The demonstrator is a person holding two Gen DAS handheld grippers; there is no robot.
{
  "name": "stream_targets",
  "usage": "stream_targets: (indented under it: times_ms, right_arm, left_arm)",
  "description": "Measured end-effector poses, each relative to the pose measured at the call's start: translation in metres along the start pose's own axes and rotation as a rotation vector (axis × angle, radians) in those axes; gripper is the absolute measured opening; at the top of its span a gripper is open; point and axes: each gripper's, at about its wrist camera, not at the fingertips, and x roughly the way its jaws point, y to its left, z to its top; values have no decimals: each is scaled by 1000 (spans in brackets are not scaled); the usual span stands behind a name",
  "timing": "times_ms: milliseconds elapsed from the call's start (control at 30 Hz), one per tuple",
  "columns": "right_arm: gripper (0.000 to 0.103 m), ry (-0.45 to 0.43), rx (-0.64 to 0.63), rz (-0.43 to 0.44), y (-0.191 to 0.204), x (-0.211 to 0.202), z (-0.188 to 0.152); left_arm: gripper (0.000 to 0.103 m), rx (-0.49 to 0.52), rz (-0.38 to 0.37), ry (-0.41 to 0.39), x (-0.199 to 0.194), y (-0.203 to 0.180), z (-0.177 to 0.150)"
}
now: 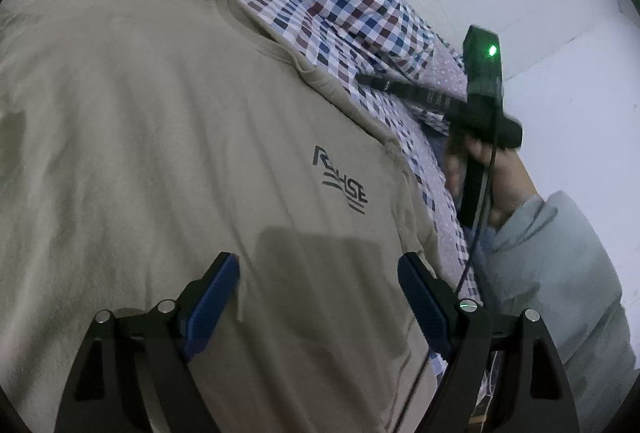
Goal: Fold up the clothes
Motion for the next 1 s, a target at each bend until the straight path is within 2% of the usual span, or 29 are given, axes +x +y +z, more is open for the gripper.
stream_targets:
  times_ms: [67, 100, 233, 333, 467, 500, 533, 567, 633, 733, 867, 933, 1000]
  right_arm:
    - [44, -44, 76, -13, -20, -5, 11]
    - [45, -43, 121, 8, -31, -1, 16]
    - [44, 22, 185, 48, -44, 25, 20]
    - [45, 77, 201, 66, -53, 51, 19]
    - [45, 100, 177, 60, -52, 68, 16]
    - [44, 93, 162, 46, -50, 65, 16]
    - [33, 86, 147, 33, -48, 63, 17]
    - [15, 78, 132, 19, -46, 60, 17]
    - [6, 64, 102, -8, -42, 55, 18]
    - [5, 4, 95, -78, -45, 41, 25]
    - [5, -75, 95, -249, -53, 28, 44]
    - [5, -67, 79, -309, -47, 39, 53]
    - [5, -19, 64, -368, -41, 64, 55]
  left_arm:
    - [86, 1, 0, 1, 0, 1, 0]
    - [86, 1, 1, 1, 1, 1, 0]
    - [86, -1, -4, 1, -7, 3, 0]
    - [86, -4, -9, 1, -10, 5, -3]
    - [86, -9, -15, 1, -11, 5, -2]
    - [86, -10, -16, 1, -12, 5, -2]
    - [86, -12, -20, 1, -12, 5, -2]
    - [86, -14, -22, 1, -12, 6, -2]
    - [86, -17, -28, 1, -12, 6, -1]
    - [86, -21, -39, -4, -11, 7, -1]
    - [86, -34, -54, -9, -12, 8, 0]
    - [86, -38, -56, -11, -12, 9, 0]
    - [86, -37, -56, -13, -12, 8, 1]
